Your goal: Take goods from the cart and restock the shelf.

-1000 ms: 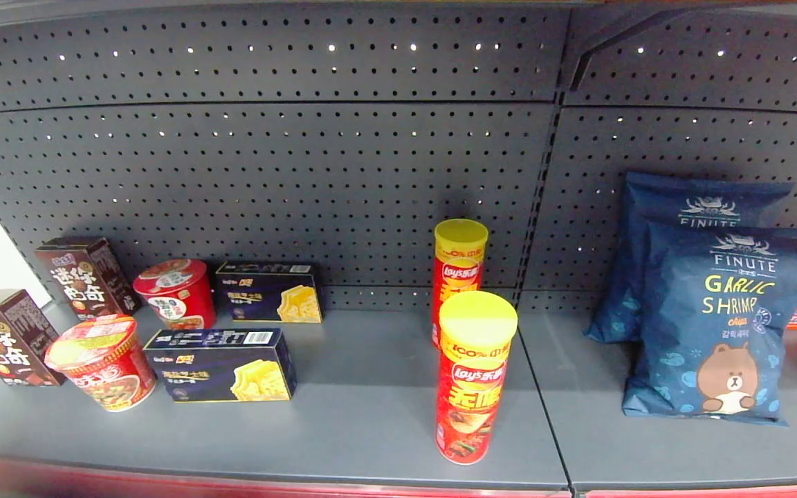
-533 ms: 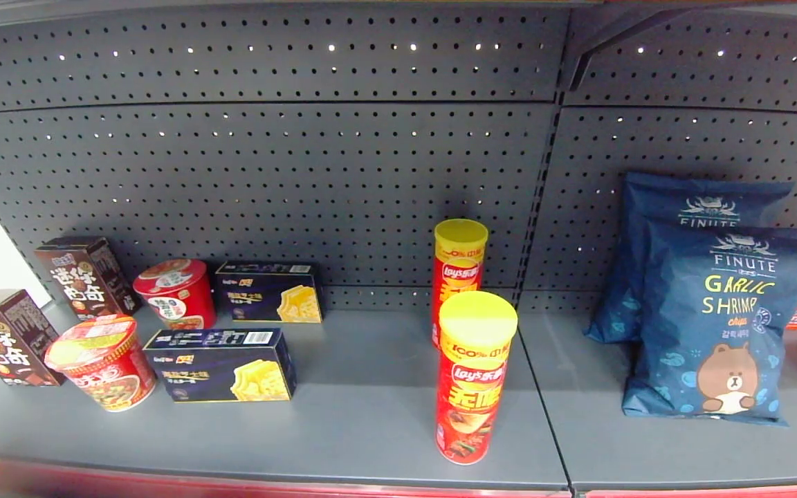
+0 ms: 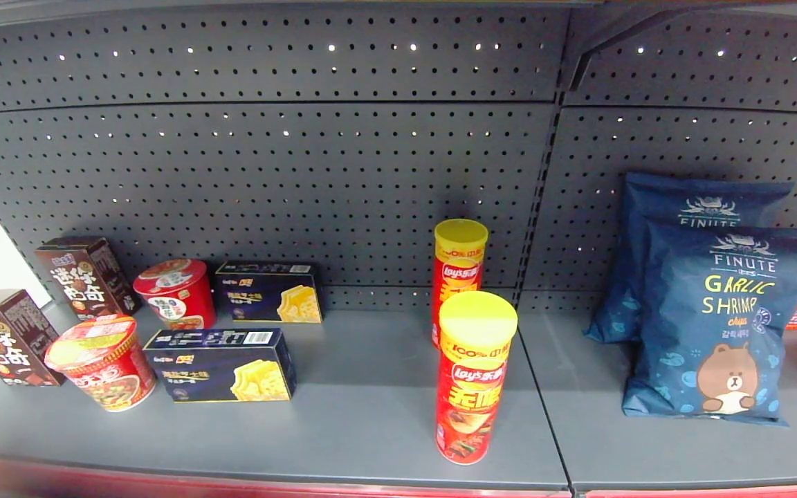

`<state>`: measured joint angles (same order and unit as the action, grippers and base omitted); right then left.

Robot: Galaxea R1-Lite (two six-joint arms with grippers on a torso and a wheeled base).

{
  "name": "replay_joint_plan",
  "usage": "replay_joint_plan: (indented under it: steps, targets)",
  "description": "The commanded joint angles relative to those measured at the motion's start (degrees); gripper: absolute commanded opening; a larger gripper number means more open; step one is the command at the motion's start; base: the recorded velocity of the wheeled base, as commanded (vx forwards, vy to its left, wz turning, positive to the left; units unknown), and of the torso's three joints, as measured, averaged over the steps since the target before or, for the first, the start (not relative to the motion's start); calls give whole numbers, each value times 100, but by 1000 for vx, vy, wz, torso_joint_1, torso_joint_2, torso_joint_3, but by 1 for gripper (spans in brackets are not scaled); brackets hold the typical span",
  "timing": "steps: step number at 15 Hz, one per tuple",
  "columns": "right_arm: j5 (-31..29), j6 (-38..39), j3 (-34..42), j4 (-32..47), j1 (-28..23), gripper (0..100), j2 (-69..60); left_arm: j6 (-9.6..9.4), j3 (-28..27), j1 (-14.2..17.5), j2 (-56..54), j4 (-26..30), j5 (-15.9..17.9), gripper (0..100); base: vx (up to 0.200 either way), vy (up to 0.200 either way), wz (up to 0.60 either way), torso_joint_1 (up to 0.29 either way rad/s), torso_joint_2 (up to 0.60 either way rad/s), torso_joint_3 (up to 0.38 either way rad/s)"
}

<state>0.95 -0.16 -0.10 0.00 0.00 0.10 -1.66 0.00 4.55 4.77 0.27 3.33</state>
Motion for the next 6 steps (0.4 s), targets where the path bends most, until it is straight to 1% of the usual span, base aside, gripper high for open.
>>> replay_joint_plan:
  steps: [1,6]
  targets:
    - [2,-2,1,0,0,100,17,-1,0,2,16,0,1,100,0,0,0,0,0,0]
    - [2,-2,1,0,0,100,17,-1,0,2,24,0,1,100,0,0,0,0,0,0]
